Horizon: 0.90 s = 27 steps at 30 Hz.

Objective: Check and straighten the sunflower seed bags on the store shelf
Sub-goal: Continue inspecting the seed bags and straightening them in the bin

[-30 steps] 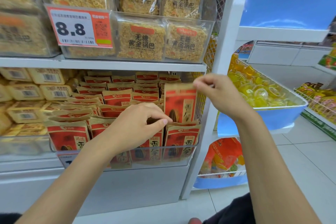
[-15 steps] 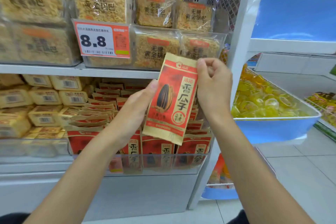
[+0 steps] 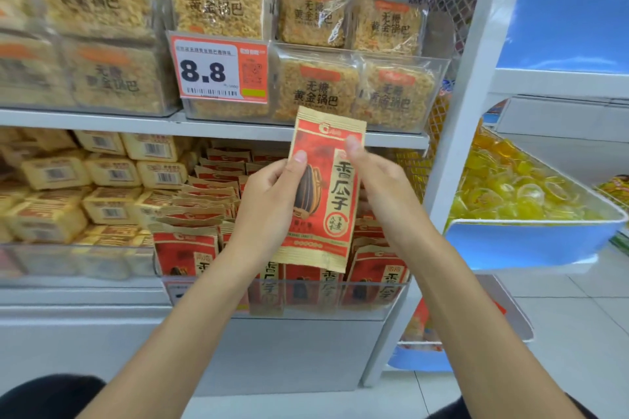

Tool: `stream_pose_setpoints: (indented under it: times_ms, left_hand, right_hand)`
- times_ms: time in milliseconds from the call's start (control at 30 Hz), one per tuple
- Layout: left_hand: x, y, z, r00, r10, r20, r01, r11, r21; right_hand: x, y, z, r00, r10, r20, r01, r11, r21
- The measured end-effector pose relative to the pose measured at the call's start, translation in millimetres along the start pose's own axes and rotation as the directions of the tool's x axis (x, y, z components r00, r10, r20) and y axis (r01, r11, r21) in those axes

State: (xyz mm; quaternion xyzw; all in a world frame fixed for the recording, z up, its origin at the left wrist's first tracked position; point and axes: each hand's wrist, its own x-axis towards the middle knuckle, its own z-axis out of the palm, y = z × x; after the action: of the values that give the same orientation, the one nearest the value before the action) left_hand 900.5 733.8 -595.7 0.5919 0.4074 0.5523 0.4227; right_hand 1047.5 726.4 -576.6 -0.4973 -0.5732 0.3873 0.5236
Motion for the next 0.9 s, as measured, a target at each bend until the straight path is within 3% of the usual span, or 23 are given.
stream_pose_setpoints:
  times_ms: [200, 333, 467, 600, 733, 833, 900]
  left_hand:
    - [-0.6, 2.0, 0.4, 0.996, -0.048, -0.073, 0.044, 0.998, -0.051]
    - [0.8, 2.2, -2.9, 0.986, -0.056, -0.156, 0.039, 0.993, -0.111]
    - [1.2, 2.9, -5.7, 0.976, -0.015, -0.215, -0.008, 0.994, -0.106]
    - [3.0, 2.2, -8.7, 0.961, 0.003, -0.275, -0.044, 0.989, -0.143]
    - [4.4, 1.6, -13.4, 0.937, 0.137, -0.323, -0.133, 0.991, 0.034]
    - [6.2, 4.5, -18.2, 0.932, 0.260, -0.252, -0.221, 0.960, 0.174]
    - [1.5, 11.8, -15.3, 0.964, 0.222, -0.148, -0.214, 0.974, 0.071]
  right_hand:
    - [-4.9, 7.3, 4.5, 0.997, -0.071, 0.042, 0.073, 0.995, -0.066]
    - [-10.3, 1.9, 0.7, 0.968, 0.027, 0.248, -0.021, 0.999, -0.028]
    - [-11.9, 3.0, 2.1, 0.953, 0.010, 0.302, -0.010, 1.000, 0.000]
    - [-14.8, 3.2, 2.3, 0.895, 0.013, 0.446, -0.011, 1.000, -0.007]
    - [-15.8, 2.7, 5.5, 0.925, -0.063, 0.375, 0.080, 0.996, -0.032]
    - [-17.0, 3.9, 9.0, 0.944, -0.244, 0.222, 0.276, 0.953, -0.125]
    - [-16.8, 6.7, 8.4, 0.919, -0.341, 0.200, 0.389, 0.869, -0.305]
